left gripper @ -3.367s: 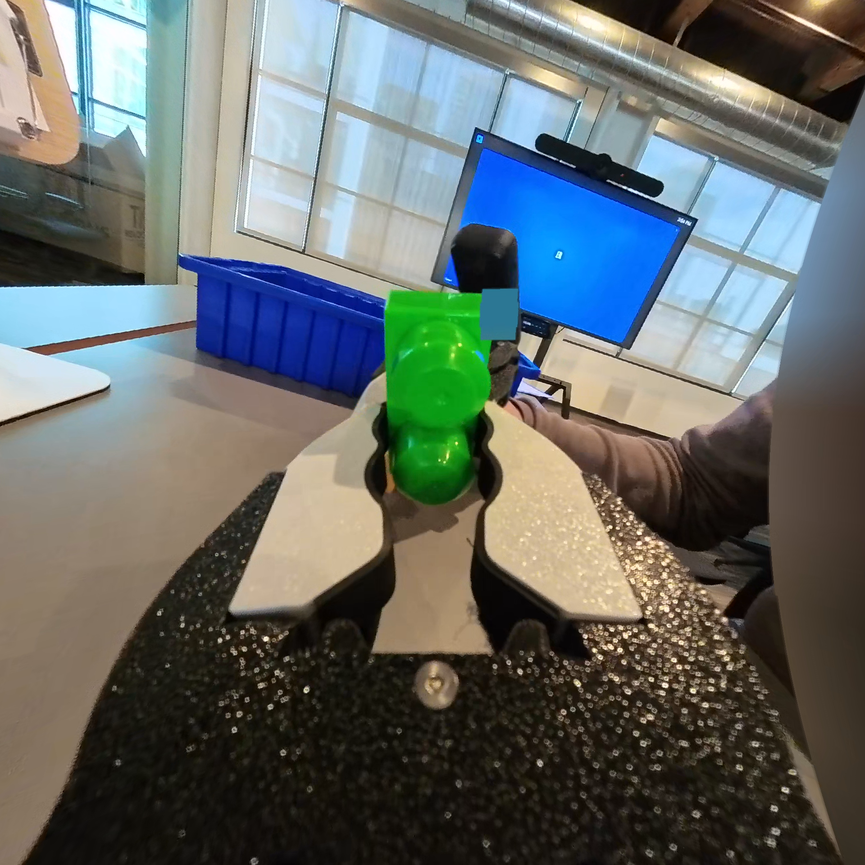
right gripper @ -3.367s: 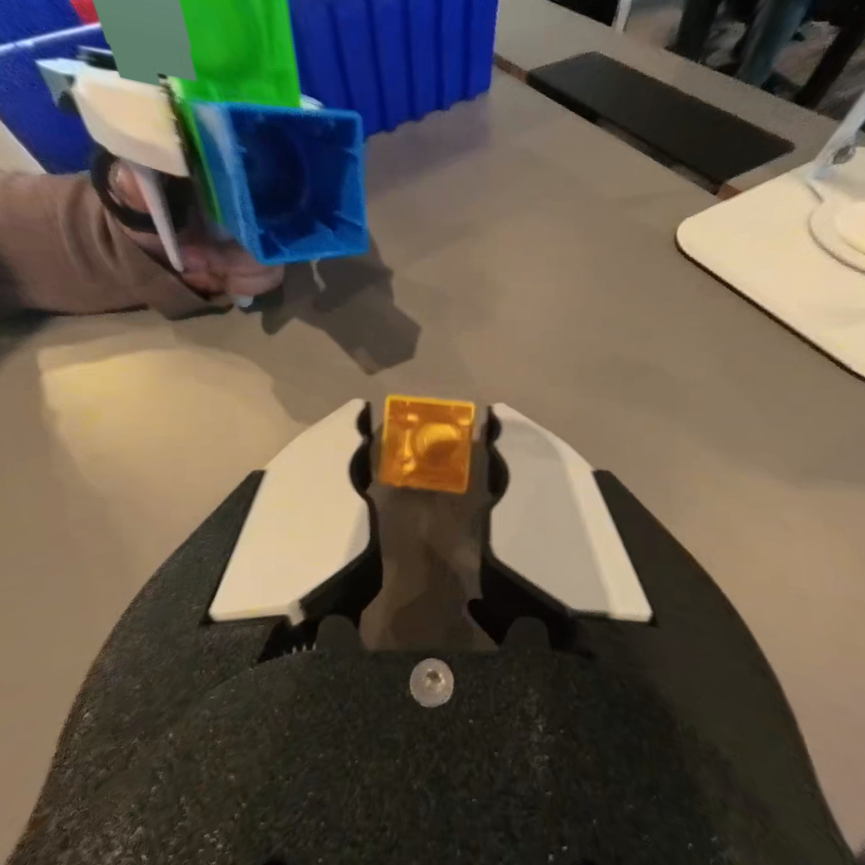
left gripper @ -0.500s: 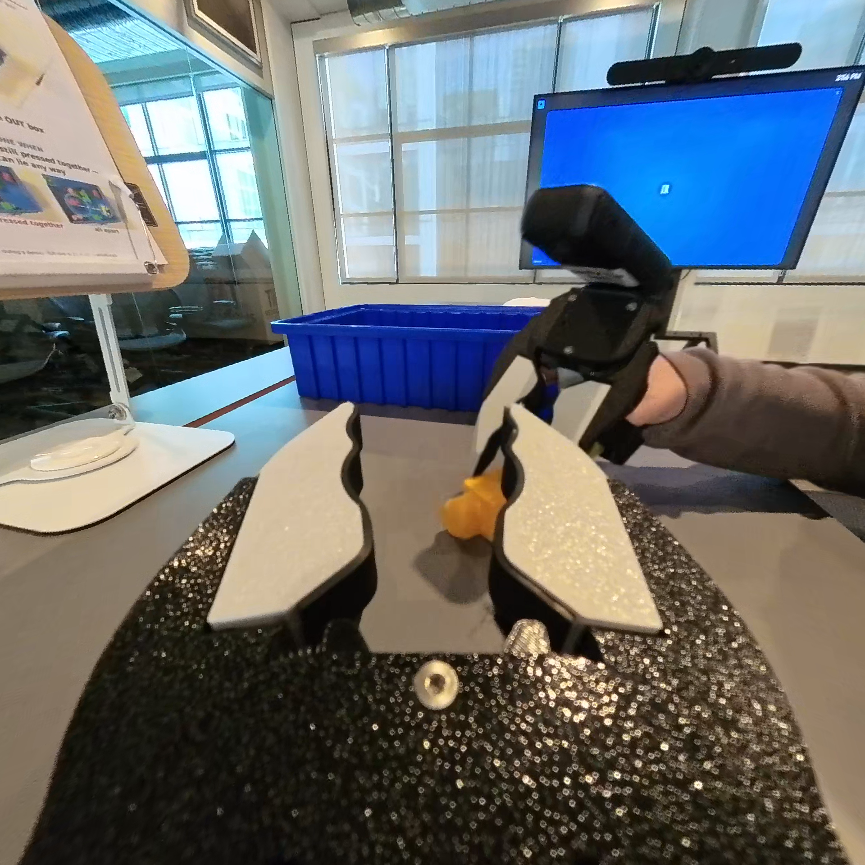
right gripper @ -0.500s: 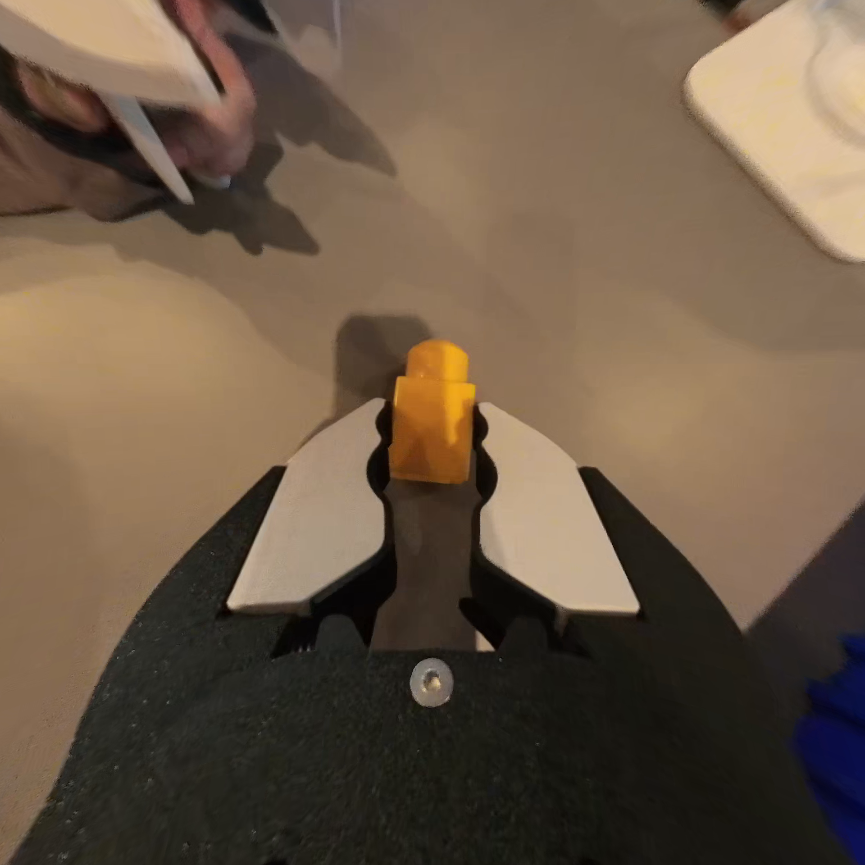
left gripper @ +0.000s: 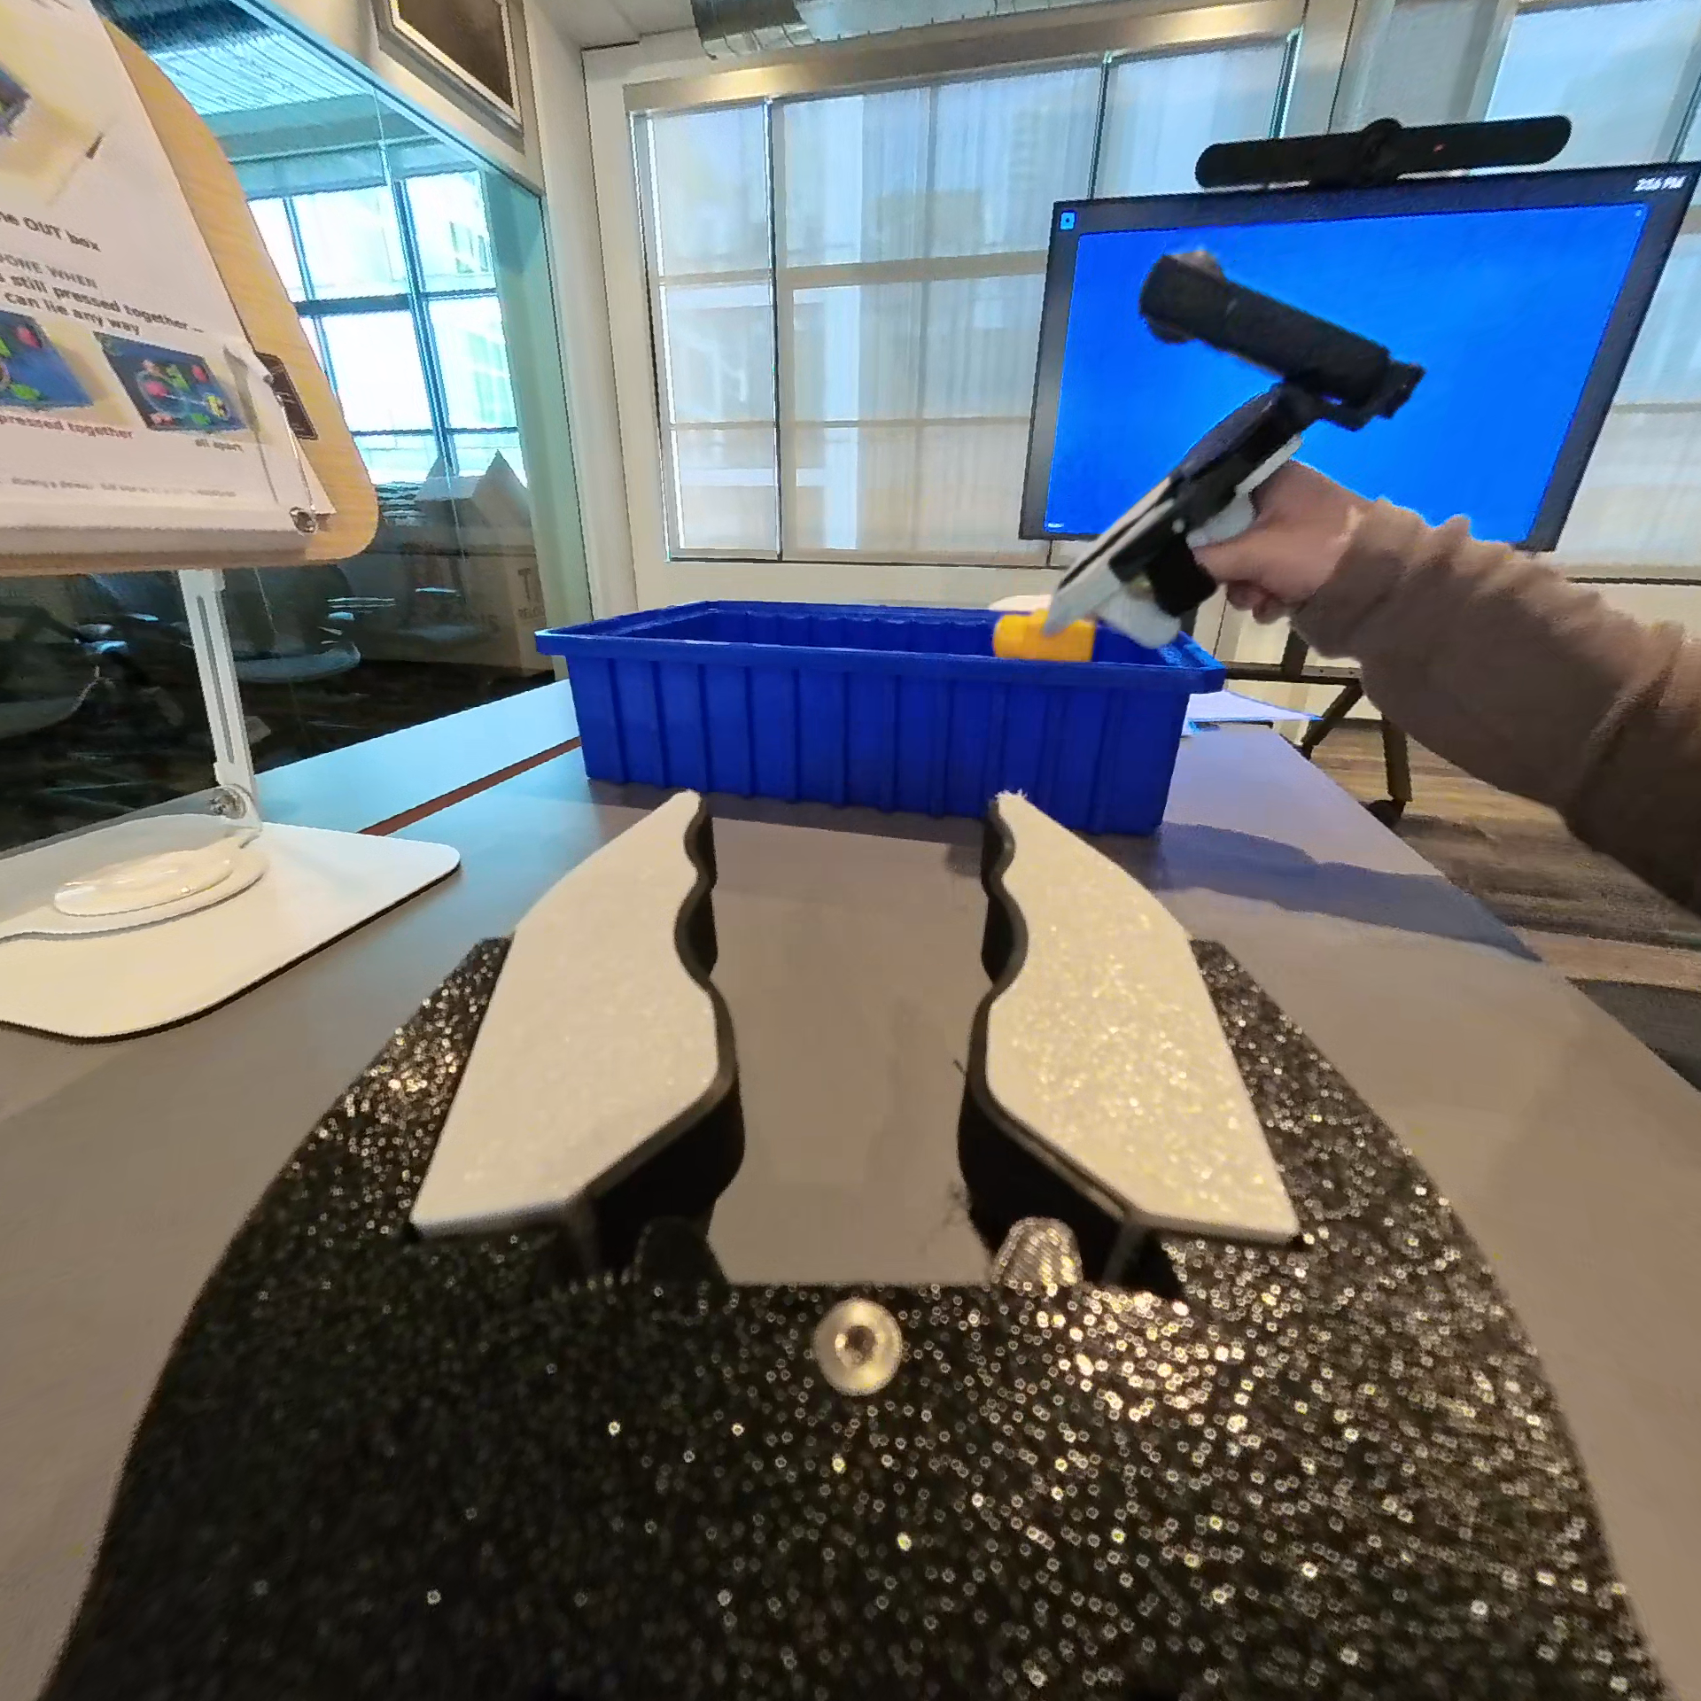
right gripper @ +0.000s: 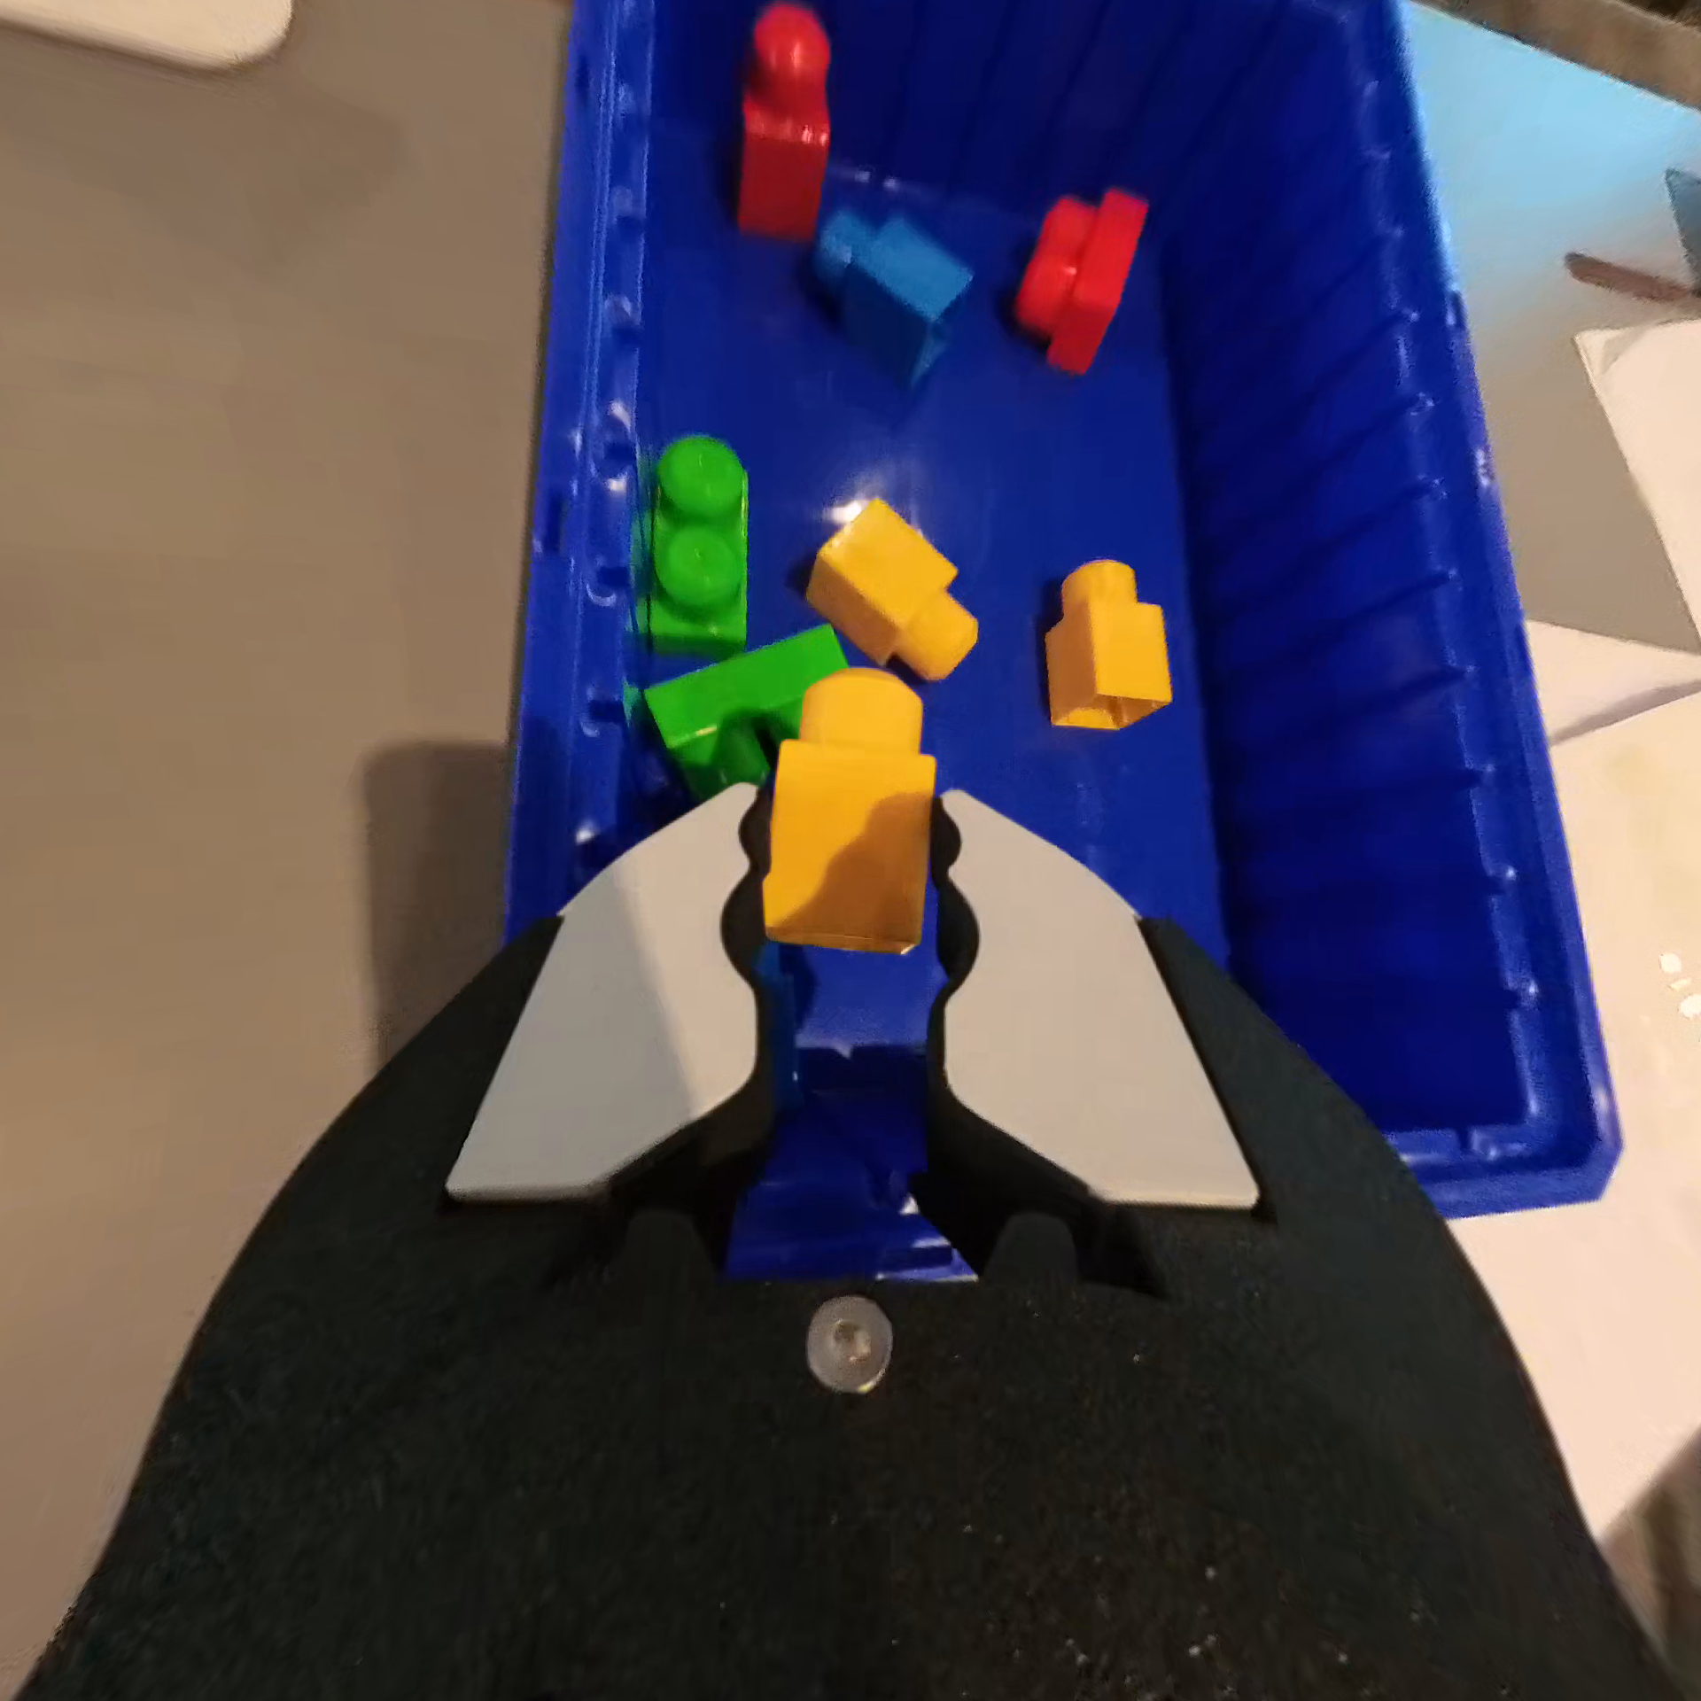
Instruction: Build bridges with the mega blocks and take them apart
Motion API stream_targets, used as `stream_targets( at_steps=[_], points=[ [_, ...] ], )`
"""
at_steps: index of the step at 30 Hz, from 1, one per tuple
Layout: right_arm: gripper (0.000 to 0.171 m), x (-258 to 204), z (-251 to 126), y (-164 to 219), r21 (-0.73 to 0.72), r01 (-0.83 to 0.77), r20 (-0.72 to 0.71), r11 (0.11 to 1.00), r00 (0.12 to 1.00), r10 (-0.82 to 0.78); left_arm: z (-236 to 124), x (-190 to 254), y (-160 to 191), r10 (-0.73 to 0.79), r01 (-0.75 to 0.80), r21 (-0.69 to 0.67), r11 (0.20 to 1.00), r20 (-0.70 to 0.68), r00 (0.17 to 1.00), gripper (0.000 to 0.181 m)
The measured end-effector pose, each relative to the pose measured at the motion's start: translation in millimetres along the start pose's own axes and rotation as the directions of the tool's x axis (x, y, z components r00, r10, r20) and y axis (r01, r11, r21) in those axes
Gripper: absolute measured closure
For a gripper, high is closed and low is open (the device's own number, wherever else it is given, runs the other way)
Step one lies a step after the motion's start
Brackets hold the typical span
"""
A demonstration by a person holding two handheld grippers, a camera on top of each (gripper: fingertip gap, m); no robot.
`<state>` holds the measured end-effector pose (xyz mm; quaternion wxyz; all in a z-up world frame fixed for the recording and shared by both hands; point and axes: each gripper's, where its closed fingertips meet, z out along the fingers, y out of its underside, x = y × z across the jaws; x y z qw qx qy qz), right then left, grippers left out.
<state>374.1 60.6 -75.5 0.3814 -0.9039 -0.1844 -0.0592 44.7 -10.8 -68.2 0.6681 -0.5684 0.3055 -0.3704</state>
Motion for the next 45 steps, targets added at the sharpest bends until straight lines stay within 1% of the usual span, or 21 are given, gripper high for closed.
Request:
stream_targets(
  at_steps=[3,5,9,12,14,16,17,19,21,24,26,27,30,31,35,36,37,38,39,41,45],
  points=[
    [0.121,-5,-2,-4,0.021,0.073,-0.021,0.997,0.997,-0.072,0,0,0,0.004,-0.004,-0.003,1.000,0.006,1.000,0.126],
    [0.108,-21,-15,-23,0.122,0.097,0.010,0.988,0.995,-0.099,0,-1,1,0.010,-0.010,-0.003,1.000,0.014,1.000,0.126],
    [0.117,-86,-47,-77,0.392,0.184,0.112,0.902,0.963,-0.245,-1,-3,-2,0.054,-0.054,0.004,0.999,0.049,0.997,0.127],
    [0.118,-147,-67,-114,0.551,0.210,0.219,0.808,0.897,-0.383,-2,-7,-11,0.087,-0.091,0.034,0.995,0.100,0.991,0.129],
    [0.121,-203,-90,-143,0.661,0.152,0.366,0.735,0.789,-0.493,-3,-13,-10,0.088,-0.093,0.029,0.995,0.153,0.984,0.130],
    [0.119,-268,-119,-168,0.711,0.094,0.514,0.697,0.606,-0.607,-3,-17,-5,0.088,-0.091,0.011,0.996,0.177,0.980,0.130],
    [0.117,-302,-129,-178,0.723,0.109,0.548,0.682,0.510,-0.663,-2,-18,-4,0.086,-0.088,0.000,0.996,0.180,0.980,0.130],
    [0.111,-367,-135,-199,0.734,0.218,0.553,0.643,0.357,-0.753,-1,-19,0,0.093,-0.091,-0.020,0.996,0.187,0.978,0.130],
    [0.108,-431,-127,-218,0.720,0.364,0.542,0.591,0.235,-0.806,-1,-17,1,0.105,-0.101,-0.029,0.994,0.182,0.978,0.131],
    [0.103,-519,-105,-234,0.659,0.551,0.569,0.512,0.080,-0.818,-3,-13,1,0.112,-0.109,-0.028,0.994,0.179,0.978,0.131],
    [0.103,-566,-81,-233,0.591,0.677,0.585,0.438,0.014,-0.811,-3,-11,1,0.119,-0.115,-0.029,0.993,0.175,0.977,0.131],
    [0.103,-583,-64,-230,0.548,0.750,0.568,0.370,-0.009,-0.823,-3,-11,1,0.121,-0.118,-0.033,0.993,0.173,0.977,0.131],
    [0.099,-619,-14,-224,0.434,0.890,0.448,0.137,-0.081,-0.890,-3,-11,2,0.114,-0.110,-0.033,0.993,0.171,0.979,0.131],
    [0.095,-630,-3,-220,0.409,0.908,0.431,0.093,-0.102,-0.897,-4,-12,2,0.111,-0.107,-0.032,0.994,0.172,0.979,0.132],
    [0.081,-671,17,-198,0.362,0.929,0.470,0.074,-0.113,-0.875,-4,-13,1,0.103,-0.099,-0.030,0.995,0.171,0.980,0.133],
    [0.079,-676,23,-195,0.348,0.936,0.449,0.048,-0.122,-0.885,-4,-12,1,0.103,-0.099,-0.030,0.995,0.170,0.980,0.133],
    [0.086,-678,29,-195,0.328,0.944,0.411,0.013,-0.131,-0.902,-4,-12,1,0.103,-0.099,-0.030,0.995,0.168,0.980,0.133],
    [0.118,-678,33,-195,0.315,0.949,0.368,-0.026,-0.148,-0.918,-4,-12,1,0.102,-0.099,-0.029,0.995,0.166,0.981,0.133],
    [0.130,-678,34,-197,0.320,0.946,0.325,-0.059,-0.168,-0.930,-5,-12,1,0.101,-0.097,-0.027,0.995,0.164,0.981,0.133],
    [0.134,-673,24,-198,0.338,0.938,0.322,-0.071,-0.187,-0.928,-5,-12,1,0.094,-0.092,-0.021,0.996,0.160,0.983,0.133],
    [0.135,-641,-38,-212,0.512,0.853,0.418,0.102,-0.143,-0.897,-5,-10,-1,0.073,-0.074,-0.004,0.997,0.137,0.988,0.132]
  ],
)
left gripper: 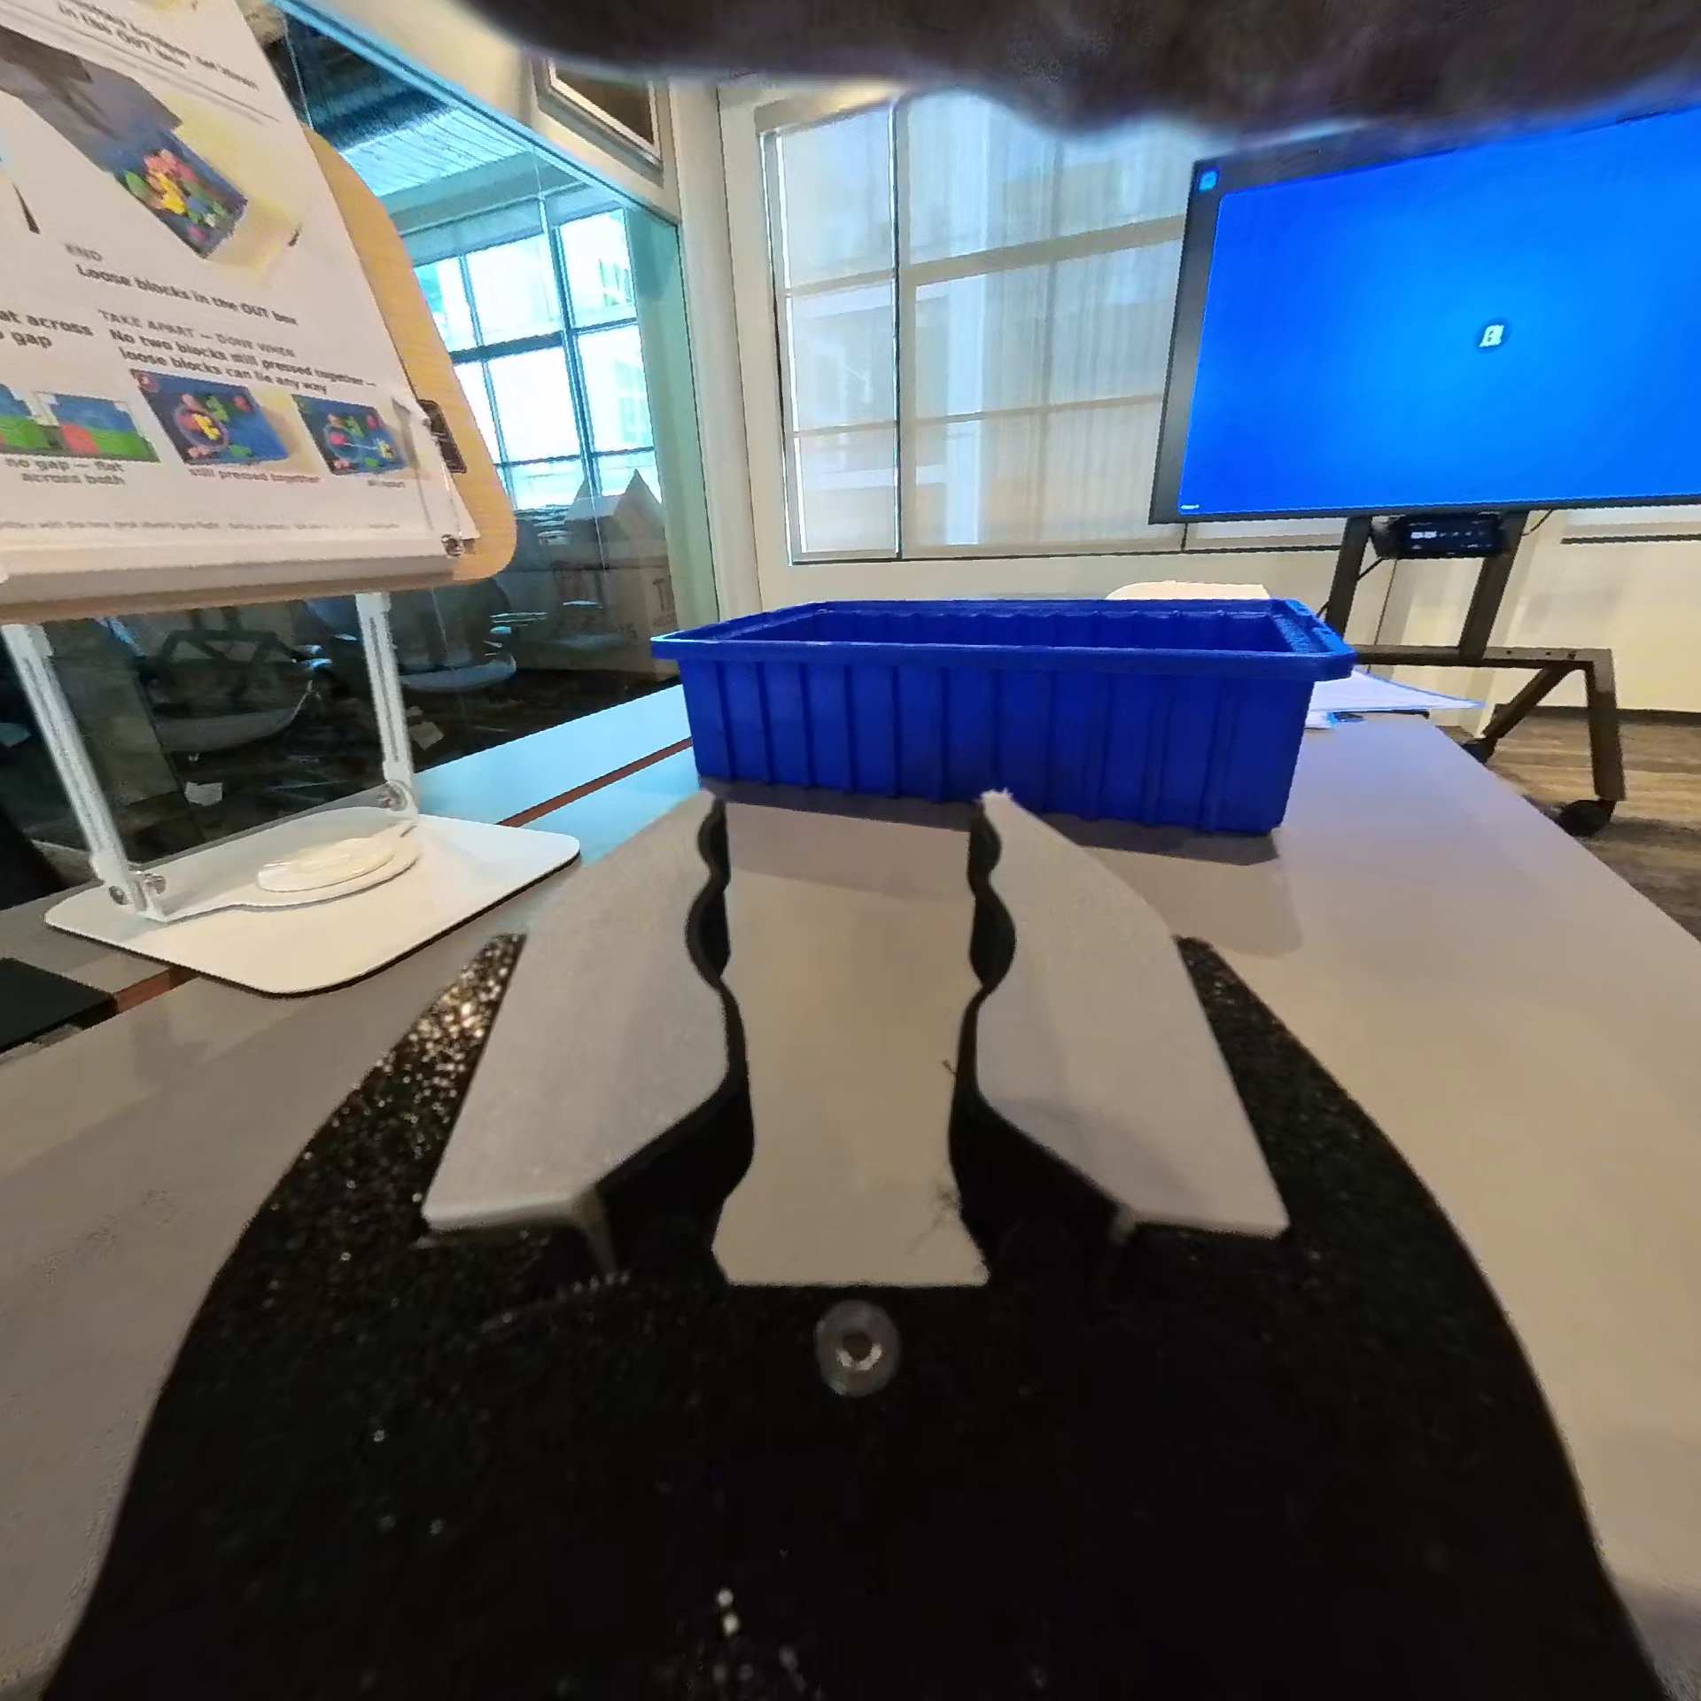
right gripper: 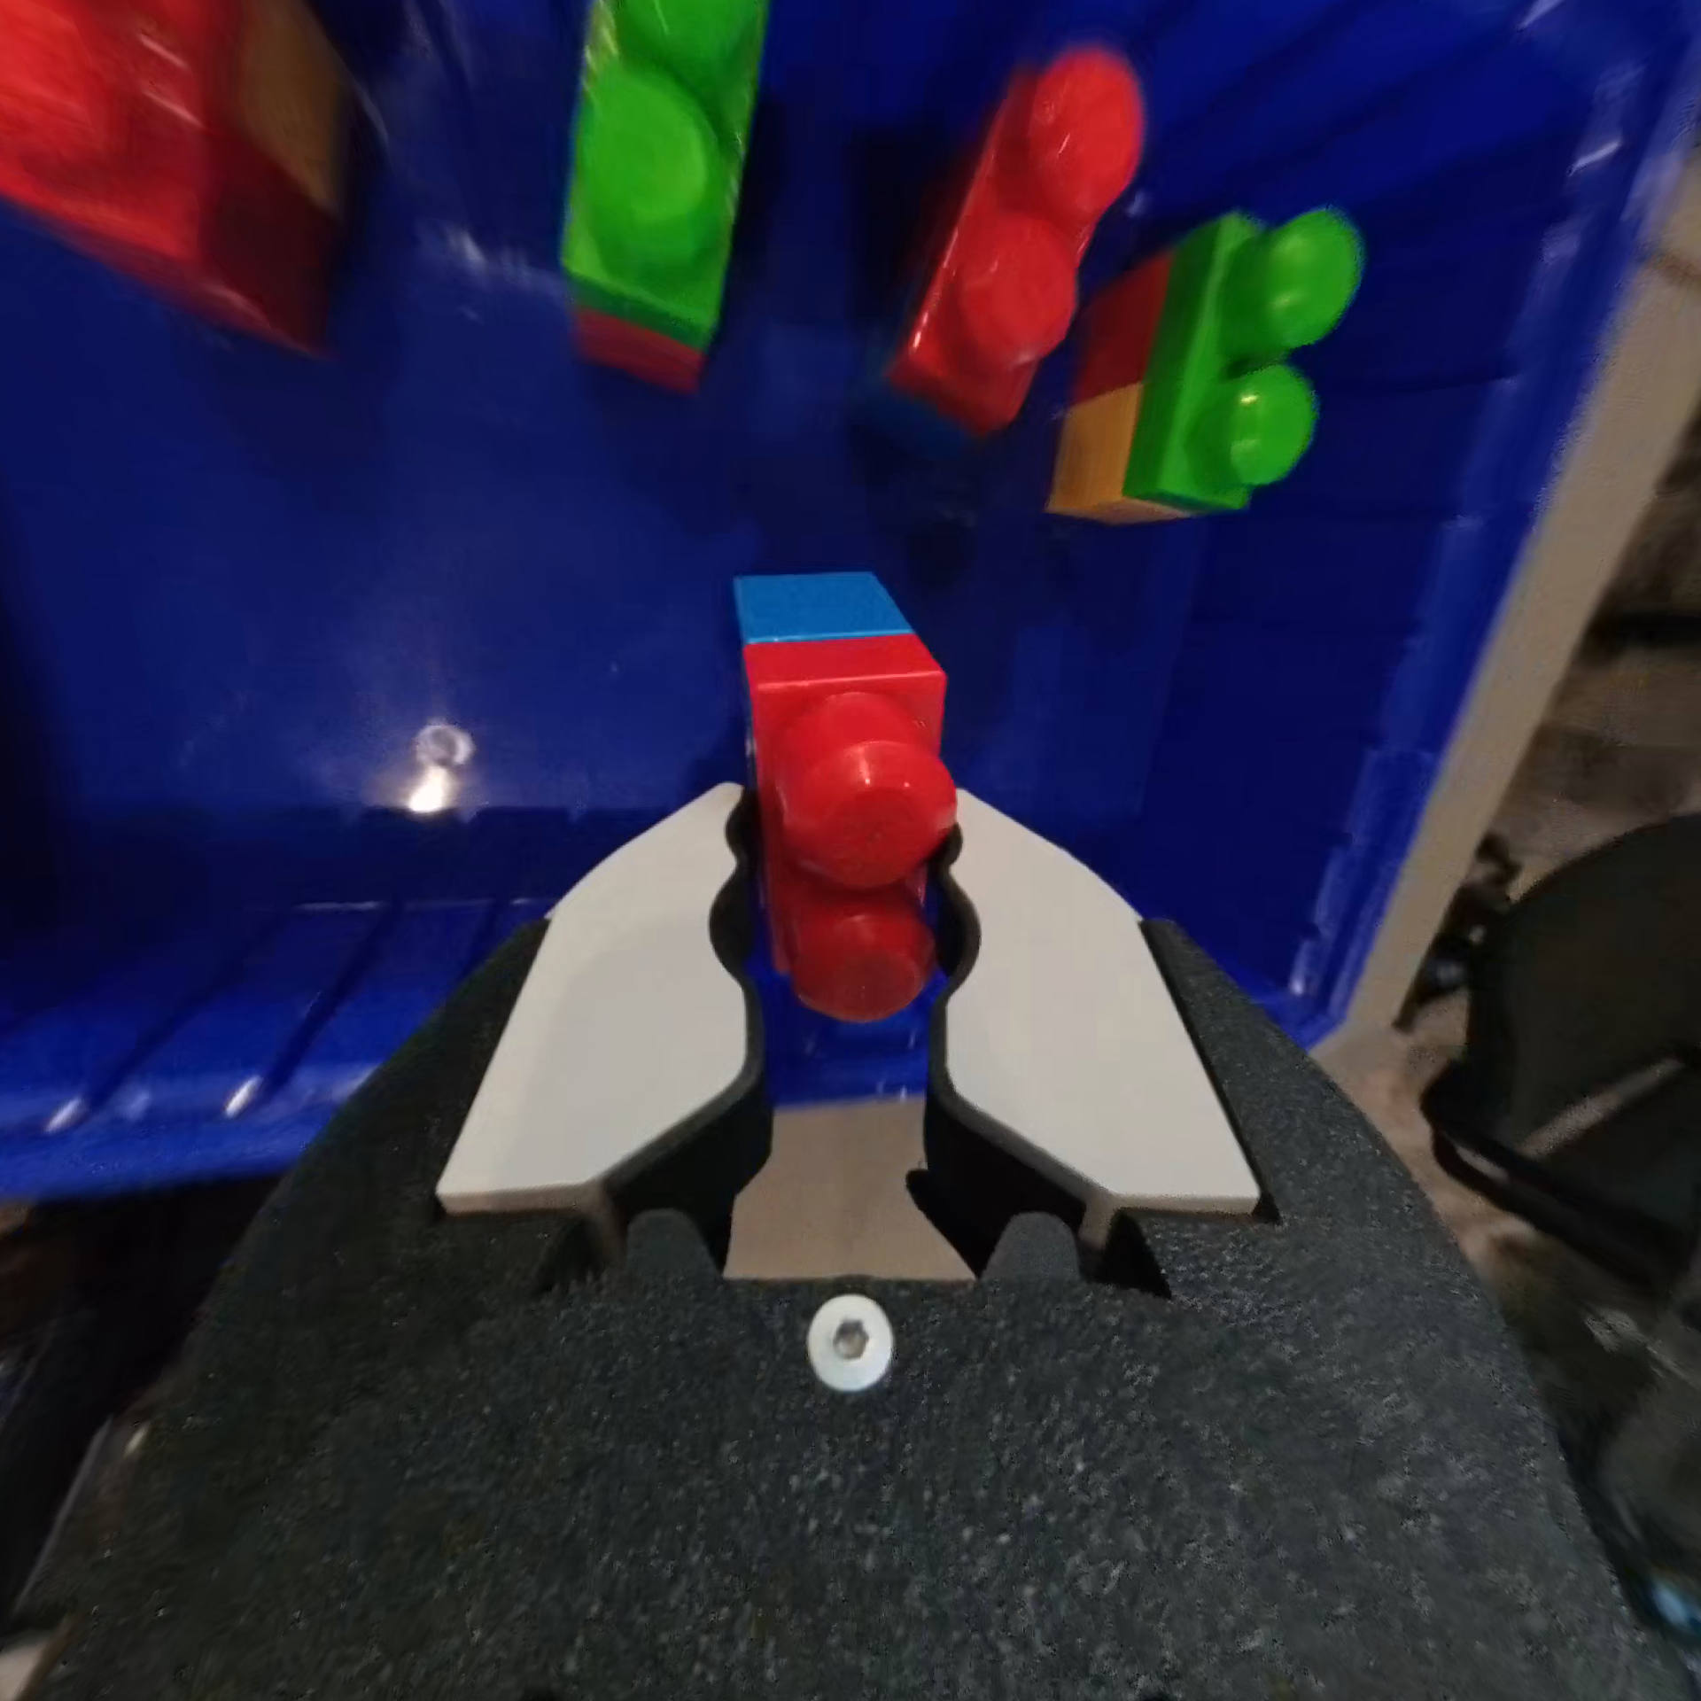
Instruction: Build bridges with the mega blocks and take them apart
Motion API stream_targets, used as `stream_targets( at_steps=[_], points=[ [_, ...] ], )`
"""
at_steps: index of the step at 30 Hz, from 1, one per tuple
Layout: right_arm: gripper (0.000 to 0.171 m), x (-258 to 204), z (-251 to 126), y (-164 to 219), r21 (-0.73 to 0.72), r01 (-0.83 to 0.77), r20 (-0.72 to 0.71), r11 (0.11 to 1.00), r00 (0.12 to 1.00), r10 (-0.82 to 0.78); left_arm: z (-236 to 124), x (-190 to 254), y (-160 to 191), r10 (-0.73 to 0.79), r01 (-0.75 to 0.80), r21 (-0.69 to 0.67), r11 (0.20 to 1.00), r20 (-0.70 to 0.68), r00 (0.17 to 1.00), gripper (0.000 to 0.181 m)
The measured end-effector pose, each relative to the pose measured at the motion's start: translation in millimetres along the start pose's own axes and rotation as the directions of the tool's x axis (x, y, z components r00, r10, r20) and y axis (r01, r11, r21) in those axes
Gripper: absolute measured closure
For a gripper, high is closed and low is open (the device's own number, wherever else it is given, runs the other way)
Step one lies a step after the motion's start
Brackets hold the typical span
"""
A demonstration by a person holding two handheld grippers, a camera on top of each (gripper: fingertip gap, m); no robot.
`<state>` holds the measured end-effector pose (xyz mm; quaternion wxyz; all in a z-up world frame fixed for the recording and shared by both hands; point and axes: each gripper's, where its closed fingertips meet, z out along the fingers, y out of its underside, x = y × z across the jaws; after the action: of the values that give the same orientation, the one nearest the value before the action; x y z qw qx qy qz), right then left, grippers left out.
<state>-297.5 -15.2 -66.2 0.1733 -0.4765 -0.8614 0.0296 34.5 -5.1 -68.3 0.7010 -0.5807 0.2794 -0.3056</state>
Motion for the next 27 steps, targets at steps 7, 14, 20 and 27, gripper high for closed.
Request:
stream_targets(
  at_steps=[7,14,20,27],
  points=[
    [0.135,-26,-161,89,0.559,-0.223,-0.063,0.799,0.949,0.310,0,5,-4,-0.067,0.069,0.031,0.997,-0.074,0.995,0.120],
    [0.136,-96,-183,240,0.859,-0.379,0.054,0.345,0.736,0.675,-7,-2,-19,-0.257,0.277,0.117,0.954,-0.164,0.953,0.095],
    [0.136,-135,-147,293,0.915,-0.381,0.166,0.132,0.655,0.737,-9,-15,-20,-0.333,0.352,0.122,0.928,-0.150,0.931,0.091],
    [0.136,-158,-133,288,0.915,-0.399,0.289,0.055,0.745,0.602,-4,8,-10,-0.378,0.397,0.004,0.918,-0.297,0.877,0.116]
  ],
)
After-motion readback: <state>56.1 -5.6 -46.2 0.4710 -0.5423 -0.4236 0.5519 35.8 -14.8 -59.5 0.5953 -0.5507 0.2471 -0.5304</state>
